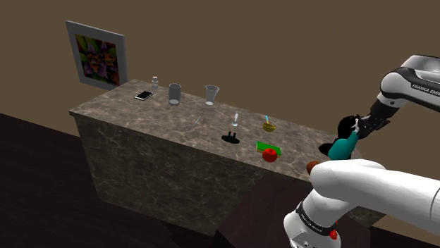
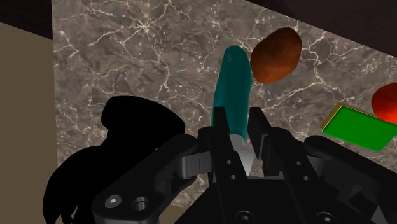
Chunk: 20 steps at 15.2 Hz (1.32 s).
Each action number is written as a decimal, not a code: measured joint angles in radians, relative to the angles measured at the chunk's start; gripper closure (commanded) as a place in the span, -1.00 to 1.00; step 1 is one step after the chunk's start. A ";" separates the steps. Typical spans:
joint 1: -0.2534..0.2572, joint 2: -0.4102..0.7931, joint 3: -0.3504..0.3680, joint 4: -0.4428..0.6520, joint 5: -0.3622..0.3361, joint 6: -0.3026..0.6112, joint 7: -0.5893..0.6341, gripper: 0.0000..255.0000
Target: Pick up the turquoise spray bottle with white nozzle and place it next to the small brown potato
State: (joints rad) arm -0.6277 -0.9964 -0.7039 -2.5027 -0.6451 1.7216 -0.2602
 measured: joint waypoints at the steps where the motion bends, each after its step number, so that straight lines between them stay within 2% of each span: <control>1: -0.003 -0.002 -0.007 -0.011 -0.007 0.009 0.000 1.00; 15: -0.030 0.006 -0.117 -0.164 -0.109 0.173 0.029 1.00; 20: -0.029 0.012 -0.129 -0.173 -0.118 0.189 0.033 1.00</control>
State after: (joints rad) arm -0.6569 -0.9840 -0.8325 -2.6759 -0.7631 1.9111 -0.2275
